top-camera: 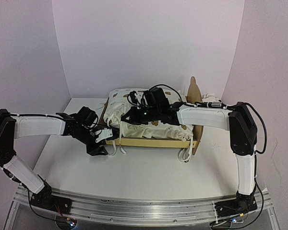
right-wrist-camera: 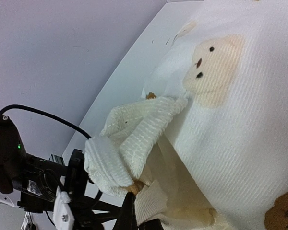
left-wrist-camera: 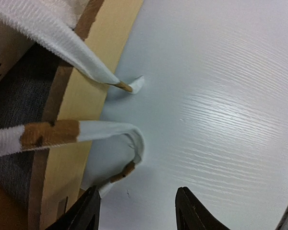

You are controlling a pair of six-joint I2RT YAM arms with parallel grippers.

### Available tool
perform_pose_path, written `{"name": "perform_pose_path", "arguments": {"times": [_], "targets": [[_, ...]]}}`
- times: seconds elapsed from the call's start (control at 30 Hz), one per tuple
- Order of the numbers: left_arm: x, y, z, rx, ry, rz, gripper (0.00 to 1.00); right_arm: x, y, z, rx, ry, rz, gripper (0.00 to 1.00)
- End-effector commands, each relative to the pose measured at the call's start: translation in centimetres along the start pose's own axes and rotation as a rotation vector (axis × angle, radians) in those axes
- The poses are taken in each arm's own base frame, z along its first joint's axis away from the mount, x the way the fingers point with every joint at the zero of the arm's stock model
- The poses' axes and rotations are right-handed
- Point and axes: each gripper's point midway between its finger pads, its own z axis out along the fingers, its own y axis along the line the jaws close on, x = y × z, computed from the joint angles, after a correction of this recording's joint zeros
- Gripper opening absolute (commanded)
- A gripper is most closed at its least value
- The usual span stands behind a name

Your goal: Set up the pet bed

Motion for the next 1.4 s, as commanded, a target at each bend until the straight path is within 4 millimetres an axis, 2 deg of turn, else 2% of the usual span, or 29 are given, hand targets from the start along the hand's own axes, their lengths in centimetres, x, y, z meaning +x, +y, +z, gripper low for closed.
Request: {"name": "perform_pose_path", "arguments": {"times": [0.0, 0.07, 0.2, 0.37, 0.57, 0.9, 0.97, 1.07, 1.17, 1.37], "targets": [[-2.0, 1.0, 2.7, -0.098, -0.045, 0.018, 0.54, -1.6, 0.5, -0.6, -0.007, -0.047, -0.024, 0.0], [-2.0, -0.1, 3.9, -0.083, -0.031, 0.07, 0.52, -1.7, 0.5, -0.7, -0.005, -0.049, -0.025, 0.0], [-1.3, 0.2, 5.5, -0.1, 0.014, 0.087, 0.45, -1.9, 0.6, -0.8, -0.002, -0.055, -0.032, 0.0], [0.0, 0.3, 6.5, -0.114, 0.056, 0.083, 0.36, -2.0, 0.6, -0.8, -0.001, -0.06, -0.038, 0.0], [0.5, 0.3, 6.9, -0.121, 0.069, 0.078, 0.19, -2.1, 0.6, -0.8, -0.002, -0.061, -0.041, 0.0], [1.8, 1.8, 7.8, -0.19, 0.133, 0.05, 0.18, -2.1, 0.7, -1.1, -0.005, -0.062, -0.047, 0.0], [1.7, 2.0, 7.8, -0.201, 0.136, 0.039, 0.13, -2.1, 0.8, -1.1, -0.006, -0.061, -0.048, 0.0], [1.6, 2.3, 7.6, -0.214, 0.139, 0.033, 0.0, -2.1, 0.9, -1.1, -0.007, -0.061, -0.049, 0.0], [0.9, 2.6, 6.7, -0.216, 0.133, 0.027, 0.0, -2.2, 1.0, -1.3, -0.007, -0.064, -0.055, 0.0], [-3.0, 2.4, 1.9, -0.131, 0.011, 0.02, 0.0, -2.2, 0.8, -1.6, -0.002, -0.065, -0.059, 0.0]]}}
